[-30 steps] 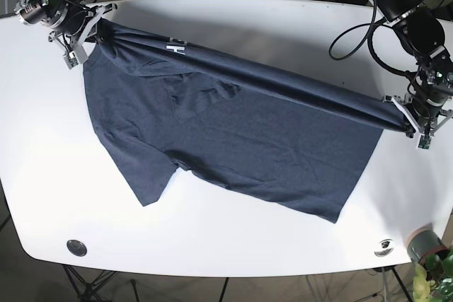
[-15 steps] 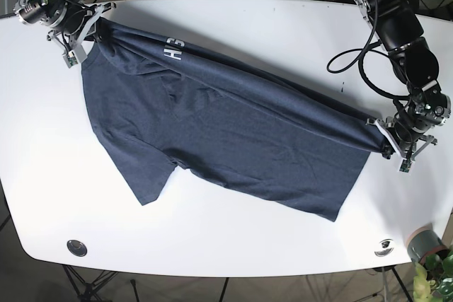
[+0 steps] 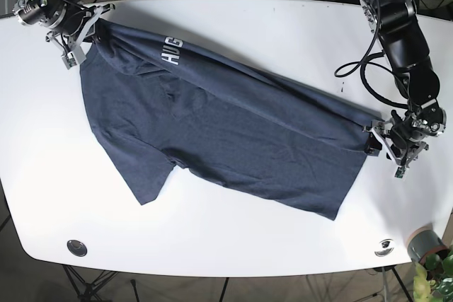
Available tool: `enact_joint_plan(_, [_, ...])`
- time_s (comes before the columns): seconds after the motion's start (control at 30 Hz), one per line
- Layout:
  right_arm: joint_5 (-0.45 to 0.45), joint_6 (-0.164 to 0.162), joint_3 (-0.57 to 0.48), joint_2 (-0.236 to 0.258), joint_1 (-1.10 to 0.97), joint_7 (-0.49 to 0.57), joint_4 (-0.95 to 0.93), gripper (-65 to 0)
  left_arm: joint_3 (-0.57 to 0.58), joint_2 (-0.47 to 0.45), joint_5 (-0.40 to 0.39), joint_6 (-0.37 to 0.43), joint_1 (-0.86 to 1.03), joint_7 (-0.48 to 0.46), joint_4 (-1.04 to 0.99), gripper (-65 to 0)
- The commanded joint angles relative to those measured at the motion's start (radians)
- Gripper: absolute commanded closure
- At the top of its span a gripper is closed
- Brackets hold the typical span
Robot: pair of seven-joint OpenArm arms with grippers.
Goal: Fold the T-shirt properly
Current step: 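Hold the shirt edge with the right gripper and regrip it with the left gripper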
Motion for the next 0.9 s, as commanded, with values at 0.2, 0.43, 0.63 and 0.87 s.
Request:
enact_joint_plan(0.2, [0.017,-0.001,0.112,-0.047,0.000,0.040,0.022,-32.7,-0.011,-0.040,-0.095,0.020,-0.024,-0.079,0.054,-47.2])
enact_joint_plan(0.43, [0.017,-0.001,0.169,-0.074,0.032,0.038,0.022,-40.3,-0.007,-0.097,-0.229,0.029,0.043,-0.107,0.075,-46.9])
enact_joint_plan(0.63, [0.008,-0.001,0.152,-0.077,0.058,0.038,0.015,-41.5,0.067,-0.090,-0.226,0.035,0.131,-0.268,0.074,-46.0])
enact_joint_plan(0.87, [0.008,-0.001,0.123,-0.070,0.058,0.038,0.019,-41.1,0.218,-0.092,-0.226,0.179,0.152,-0.401,0.064,-39.2])
